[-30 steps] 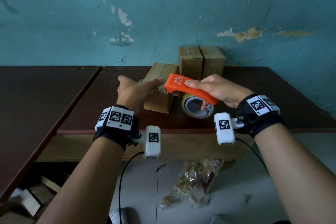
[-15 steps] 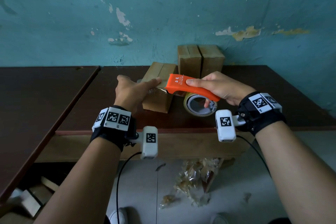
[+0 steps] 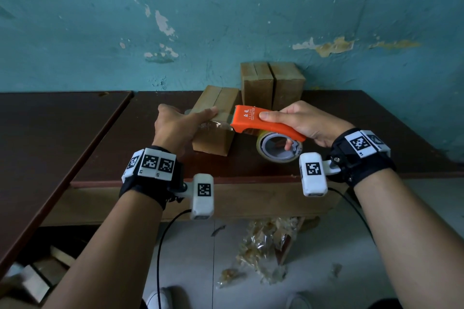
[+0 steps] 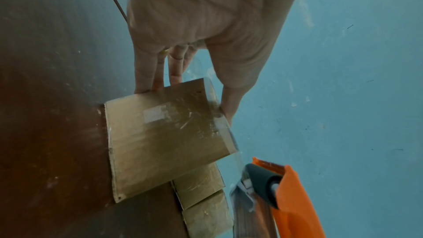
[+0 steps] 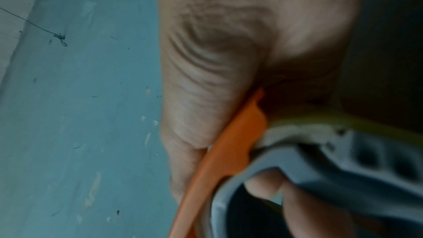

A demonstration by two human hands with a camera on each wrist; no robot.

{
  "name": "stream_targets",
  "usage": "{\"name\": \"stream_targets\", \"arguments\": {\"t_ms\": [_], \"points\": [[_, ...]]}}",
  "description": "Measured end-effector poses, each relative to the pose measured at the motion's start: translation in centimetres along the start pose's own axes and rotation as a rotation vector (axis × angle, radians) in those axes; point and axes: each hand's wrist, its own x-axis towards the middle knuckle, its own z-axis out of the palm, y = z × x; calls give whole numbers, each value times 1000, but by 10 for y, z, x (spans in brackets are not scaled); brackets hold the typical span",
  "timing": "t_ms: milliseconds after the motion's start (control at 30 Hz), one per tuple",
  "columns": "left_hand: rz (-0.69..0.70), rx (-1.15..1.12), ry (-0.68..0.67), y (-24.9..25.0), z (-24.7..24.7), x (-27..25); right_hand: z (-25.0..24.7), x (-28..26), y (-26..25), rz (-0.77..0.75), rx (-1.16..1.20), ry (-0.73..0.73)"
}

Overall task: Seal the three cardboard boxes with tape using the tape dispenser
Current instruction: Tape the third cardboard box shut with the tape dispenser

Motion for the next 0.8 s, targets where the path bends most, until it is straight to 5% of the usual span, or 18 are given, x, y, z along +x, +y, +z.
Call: {"name": "stream_targets", "arguments": {"t_ms": [533,800], "points": [[63,144,34,3,-2,-8,-27,-21,23,68,-26,44],[-32,26,-29,5,-4,-13,-14,-18,17,78,-83,54]]}}
